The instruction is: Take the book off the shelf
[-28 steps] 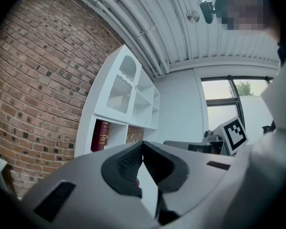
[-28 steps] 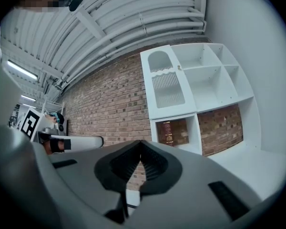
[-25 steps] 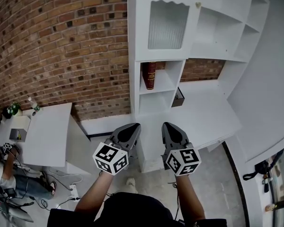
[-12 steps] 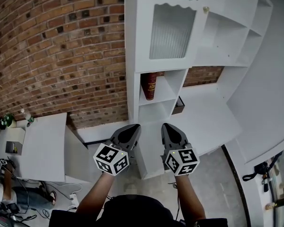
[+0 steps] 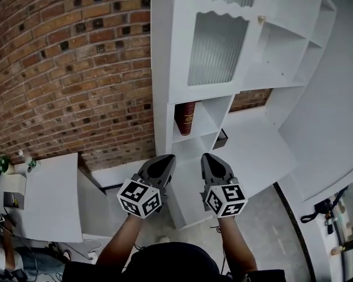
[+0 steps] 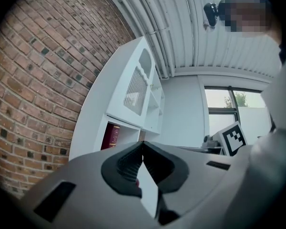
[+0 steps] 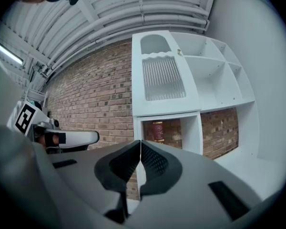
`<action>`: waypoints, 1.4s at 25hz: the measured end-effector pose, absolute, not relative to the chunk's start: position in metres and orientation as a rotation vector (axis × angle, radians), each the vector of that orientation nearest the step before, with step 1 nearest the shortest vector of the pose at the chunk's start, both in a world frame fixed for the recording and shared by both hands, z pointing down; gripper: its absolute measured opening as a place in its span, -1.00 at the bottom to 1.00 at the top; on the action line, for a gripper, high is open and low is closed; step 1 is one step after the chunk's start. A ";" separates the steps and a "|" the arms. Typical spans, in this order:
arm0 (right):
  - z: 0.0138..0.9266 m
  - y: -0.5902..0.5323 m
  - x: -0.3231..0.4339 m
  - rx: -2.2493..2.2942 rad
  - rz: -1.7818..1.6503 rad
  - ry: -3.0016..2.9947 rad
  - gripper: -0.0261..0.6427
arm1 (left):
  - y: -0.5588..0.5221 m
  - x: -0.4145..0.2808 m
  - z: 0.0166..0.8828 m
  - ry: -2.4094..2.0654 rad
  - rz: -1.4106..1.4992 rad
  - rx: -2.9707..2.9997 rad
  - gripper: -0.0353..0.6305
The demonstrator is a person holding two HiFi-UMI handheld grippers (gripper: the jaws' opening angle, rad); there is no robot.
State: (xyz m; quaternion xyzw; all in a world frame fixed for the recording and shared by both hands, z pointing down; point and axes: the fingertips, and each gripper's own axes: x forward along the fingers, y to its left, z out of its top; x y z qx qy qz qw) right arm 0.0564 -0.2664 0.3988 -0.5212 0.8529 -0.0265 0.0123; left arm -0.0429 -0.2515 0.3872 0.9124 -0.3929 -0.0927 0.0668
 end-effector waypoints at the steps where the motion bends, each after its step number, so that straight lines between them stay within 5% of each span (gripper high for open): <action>1: 0.399 -0.269 0.055 -1.635 -0.081 2.657 -0.87 | -0.255 -0.044 0.387 -1.178 -0.281 2.749 -0.84; 26: 0.406 -0.317 0.036 -1.608 -0.057 2.683 -0.85 | -0.294 -0.046 0.396 -1.160 -0.269 2.720 -0.84; 29: 0.408 -0.331 0.033 -1.572 -0.097 2.710 -0.56 | -0.302 -0.048 0.395 -1.193 -0.267 2.705 -0.84; 35: 0.414 -0.361 0.034 -1.592 -0.116 2.736 -0.33 | -0.318 -0.046 0.398 -1.245 -0.241 2.698 -0.84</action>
